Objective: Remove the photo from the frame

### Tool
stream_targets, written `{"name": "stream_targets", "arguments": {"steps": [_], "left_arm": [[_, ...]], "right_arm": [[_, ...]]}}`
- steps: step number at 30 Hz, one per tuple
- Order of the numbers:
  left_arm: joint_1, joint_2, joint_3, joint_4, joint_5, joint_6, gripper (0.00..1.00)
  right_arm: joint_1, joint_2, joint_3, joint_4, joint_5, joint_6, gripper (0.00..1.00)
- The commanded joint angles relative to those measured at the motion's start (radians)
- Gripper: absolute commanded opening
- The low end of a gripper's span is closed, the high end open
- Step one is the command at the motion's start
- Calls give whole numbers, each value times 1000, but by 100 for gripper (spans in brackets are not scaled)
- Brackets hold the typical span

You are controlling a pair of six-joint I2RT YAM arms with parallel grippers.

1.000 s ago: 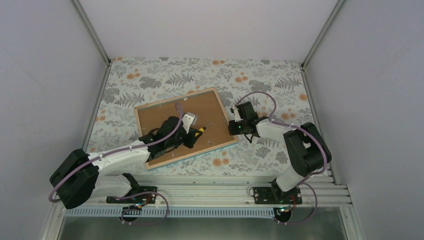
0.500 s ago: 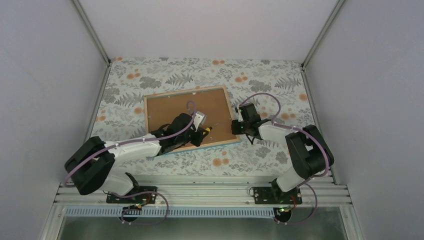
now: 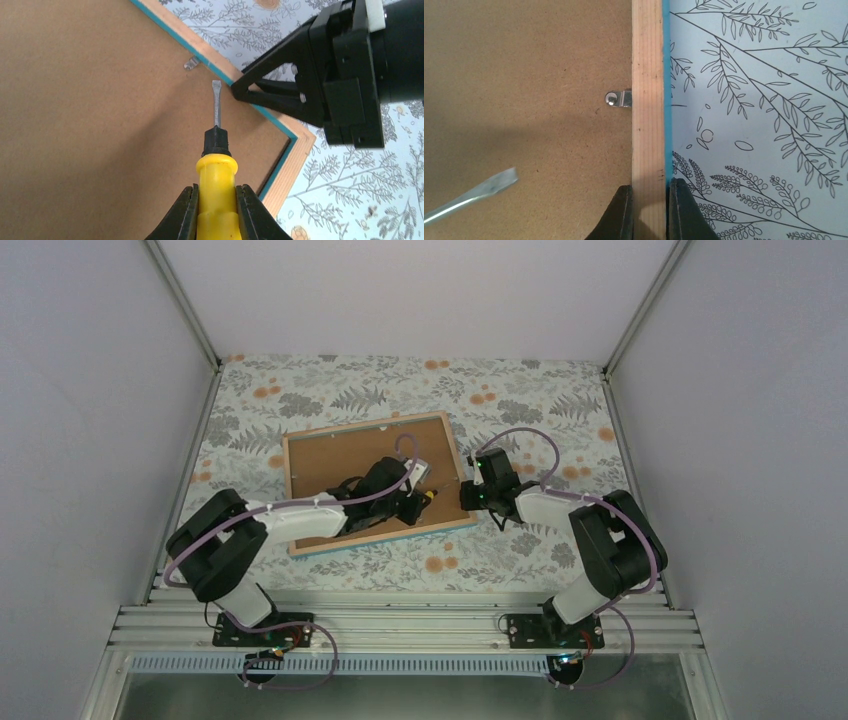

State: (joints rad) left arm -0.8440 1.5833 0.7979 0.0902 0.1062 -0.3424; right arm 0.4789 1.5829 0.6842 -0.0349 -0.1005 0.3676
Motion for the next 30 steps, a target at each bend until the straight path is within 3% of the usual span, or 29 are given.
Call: {"name": "stream_targets", "arguments": {"steps": [1,18,30], "left_arm": [[12,51,80,-5,-12,34,2],[63,171,196,-105,-44,273,3],[74,251,279,-169,-74,325,2]], "right_arm": [[19,12,-28,60,-69,-1,4],[20,50,-26,97,-142,-42,4],[19,57,-29,102,-145,-45,4]]}}
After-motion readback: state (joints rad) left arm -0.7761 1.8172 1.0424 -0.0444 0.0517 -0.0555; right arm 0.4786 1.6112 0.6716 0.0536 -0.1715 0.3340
